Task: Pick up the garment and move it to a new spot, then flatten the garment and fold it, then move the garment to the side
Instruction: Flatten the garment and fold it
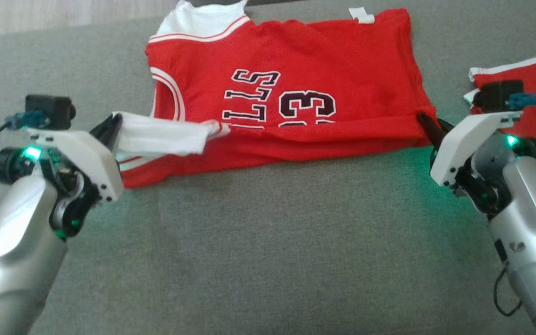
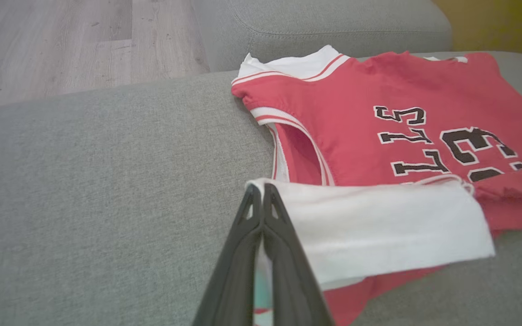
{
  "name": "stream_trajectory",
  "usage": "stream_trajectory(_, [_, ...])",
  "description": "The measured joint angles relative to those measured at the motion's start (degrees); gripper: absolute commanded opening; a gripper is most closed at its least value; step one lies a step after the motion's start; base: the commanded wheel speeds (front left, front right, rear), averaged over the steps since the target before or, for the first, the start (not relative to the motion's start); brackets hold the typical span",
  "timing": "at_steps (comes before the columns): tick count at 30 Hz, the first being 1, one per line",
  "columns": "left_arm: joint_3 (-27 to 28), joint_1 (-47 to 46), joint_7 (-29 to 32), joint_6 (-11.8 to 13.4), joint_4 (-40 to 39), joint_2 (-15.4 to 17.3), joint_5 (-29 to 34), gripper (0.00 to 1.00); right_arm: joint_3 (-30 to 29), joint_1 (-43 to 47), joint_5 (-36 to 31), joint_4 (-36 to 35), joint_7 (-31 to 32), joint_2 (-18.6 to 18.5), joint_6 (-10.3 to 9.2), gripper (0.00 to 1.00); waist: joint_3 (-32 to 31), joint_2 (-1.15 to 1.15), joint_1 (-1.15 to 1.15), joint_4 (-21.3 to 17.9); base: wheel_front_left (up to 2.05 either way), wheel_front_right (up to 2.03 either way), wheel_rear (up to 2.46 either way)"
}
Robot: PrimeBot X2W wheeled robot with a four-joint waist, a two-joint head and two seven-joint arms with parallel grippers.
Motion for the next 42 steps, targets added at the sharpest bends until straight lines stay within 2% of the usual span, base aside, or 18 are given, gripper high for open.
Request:
stream_trajectory(6, [-2.6, -6.5, -0.7, -1.5, 4.8, -1.7, 3.0, 0.0, 0.9, -4.0, -1.1, 4.2, -1.3, 0.5, 0.0, 0.0, 2.3, 0.0, 0.0, -0.6, 0.0, 0.0, 0.0])
stream_trajectory(7, [-2.6, -6.5, -0.7, -1.5, 4.8, -1.7, 3.0, 0.1, 0.9, -4.0, -1.1, 4.2, -1.3, 0.5, 0.0, 0.0, 2.3, 0.0, 0.0, -0.6, 0.0, 0.0, 0.0])
stream_trajectory(8, [-3.0, -7.6, -1.7, -1.5, 5.6, -2.0, 4.0, 0.97, 0.9, -4.8, -2.0, 5.0, -2.2, 0.6, 0.0, 0.72, 2.6, 0.0, 0.0, -0.7, 0.0, 0.0, 0.0])
stream_trajectory(9, [-3.1, -8.7, -3.3, -1.3, 6.5, -2.4, 5.2, 1.0, 0.7, -5.7, -3.0, 6.1, -3.2, 0.8, 0.0, 1.0, 3.0, 0.0, 0.0, -0.8, 0.0, 0.0, 0.0])
stream_trajectory(12, [-2.7, -12.5, -10.5, 1.8, 10.6, -4.3, 8.2, 1.0, -1.3, -9.0, -4.4, 9.7, -8.3, 2.2, 0.0, 1.0, 3.6, 0.0, 0.0, -1.0, 0.0, 0.0, 0.0])
stream_trajectory(15, [-1.1, -14.3, -18.0, 3.2, 12.6, -5.9, 8.9, 1.0, -3.2, -11.3, -4.7, 10.8, -14.0, 3.2, 0.0, 1.0, 3.2, 0.0, 0.0, -1.0, 0.0, 0.0, 0.0])
stream_trajectory(20, [2.8, -14.9, -29.9, 3.6, 13.8, -8.7, 7.3, 1.0, -7.1, -12.3, -4.7, 10.8, -24.6, 4.2, 0.0, 1.0, 1.2, 0.0, -0.01, -0.7, 0.0, 0.0, 0.0])
stream_trajectory(22, [4.4, -14.8, -32.4, 3.6, 13.3, -9.8, 6.4, 1.0, -8.1, -11.9, -4.7, 10.1, -28.2, 4.4, 0.0, 1.0, 0.0, 0.0, -0.01, -0.6, 0.0, 0.0, 0.0])
stream_trajectory(27, [8.0, -8.9, -33.7, 4.4, 5.9, -12.4, 6.8, 1.0, -10.3, -6.8, -6.1, 6.3, -34.0, 5.8, 0.0, 1.0, -3.5, 0.0, -0.02, 0.0, 0.0, 0.0, 0.0])
stream_trajectory(33, [12.5, 5.2, -33.9, 6.7, -6.3, -15.9, 12.5, 1.0, -14.1, 4.9, -12.0, 0.2, -35.6, 8.3, 0.0, 1.0, -7.1, 0.0, -0.02, 1.0, 0.0, 0.0, 0.0])
stream_trajectory(36, [13.7, 12.0, -33.9, 7.2, -9.5, -18.0, 14.7, 1.0, -16.4, 10.4, -15.4, -4.1, -35.9, 10.6, 0.0, 1.0, -8.4, 0.0, -0.02, 1.5, 0.0, 0.0, 0.0])
stream_trajectory(42, [16.7, 21.9, -33.9, 7.2, -11.5, -20.0, 19.4, 1.0, -20.8, 21.0, -19.9, -12.5, -35.9, 13.5, 0.0, 1.0, -10.2, 0.0, -0.02, 1.9, 0.0, 0.0, 0.0])
